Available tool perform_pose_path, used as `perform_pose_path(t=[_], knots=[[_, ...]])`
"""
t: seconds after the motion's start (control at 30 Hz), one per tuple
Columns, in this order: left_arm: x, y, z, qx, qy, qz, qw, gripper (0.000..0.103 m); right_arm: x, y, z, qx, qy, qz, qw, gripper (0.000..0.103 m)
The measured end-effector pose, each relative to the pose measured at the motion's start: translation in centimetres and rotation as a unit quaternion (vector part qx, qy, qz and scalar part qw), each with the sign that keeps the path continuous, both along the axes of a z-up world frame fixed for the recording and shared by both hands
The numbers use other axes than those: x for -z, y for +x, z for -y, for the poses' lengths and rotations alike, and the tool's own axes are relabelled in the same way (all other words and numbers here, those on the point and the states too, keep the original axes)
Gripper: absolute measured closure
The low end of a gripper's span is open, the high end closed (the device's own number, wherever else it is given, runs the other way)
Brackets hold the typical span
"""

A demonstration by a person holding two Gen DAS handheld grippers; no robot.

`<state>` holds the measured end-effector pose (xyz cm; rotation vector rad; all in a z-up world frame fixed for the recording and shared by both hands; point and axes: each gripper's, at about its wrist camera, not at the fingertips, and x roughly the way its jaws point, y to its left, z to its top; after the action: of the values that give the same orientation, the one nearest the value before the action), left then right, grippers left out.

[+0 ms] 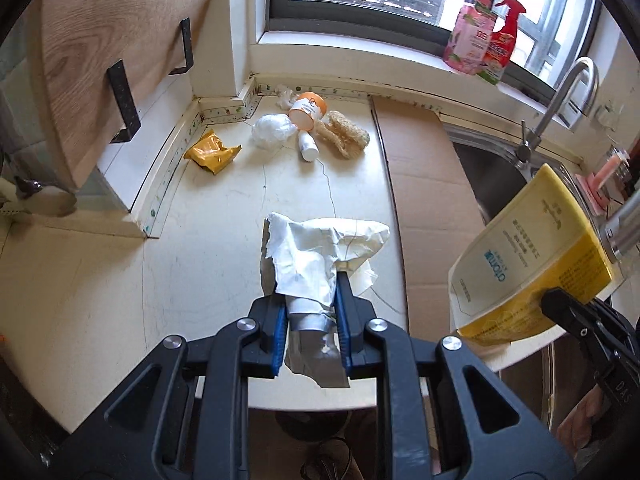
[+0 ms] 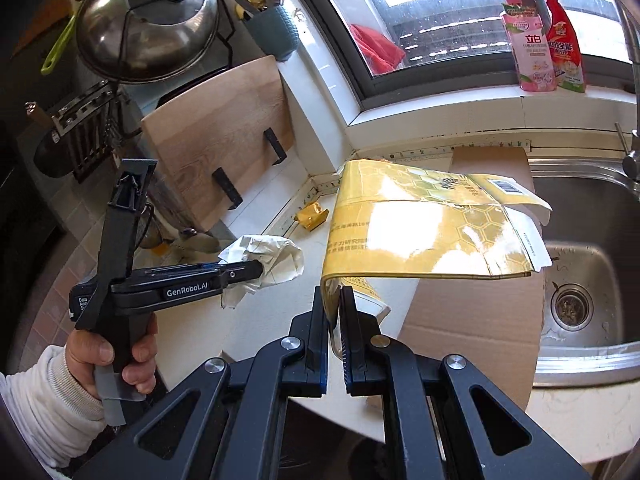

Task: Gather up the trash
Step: 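Carry tissue and yellow box down over the bin and open both tools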

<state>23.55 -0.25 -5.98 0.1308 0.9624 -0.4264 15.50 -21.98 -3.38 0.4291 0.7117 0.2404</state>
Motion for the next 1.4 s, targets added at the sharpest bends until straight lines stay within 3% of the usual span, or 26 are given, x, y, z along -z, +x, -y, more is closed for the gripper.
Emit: perform_pose_path(t=[0.33,0.6,0.93,1.4], knots=[[1.3,-12.7,-2.7,0.030,0.010,-0.017,0.9994,0.085,-0.2,-13.9,-6.3,-0.029,-0.025,-0.016,0.999,0.097],[3.2,-18.1,-4.1,0.014,0.020,-0.037,0.9990,0.085,1.4,-21.0,-9.2,-0.065,-0.051,-0.036,0.996,0.097],[7.2,-21.6,-3.7,-0.023,0.038,-0.081,0.9957,0.085,5.2,-23.8,-8.5,-0.104,-0.060,-0.078,0.990,0.097],[14.9,-24.6,-2.9,-0.078,0.065,-0.119,0.9876,0.085,14.6,-24.8,-7.3,-0.151,-0.058,-0.145,0.976,0.097]])
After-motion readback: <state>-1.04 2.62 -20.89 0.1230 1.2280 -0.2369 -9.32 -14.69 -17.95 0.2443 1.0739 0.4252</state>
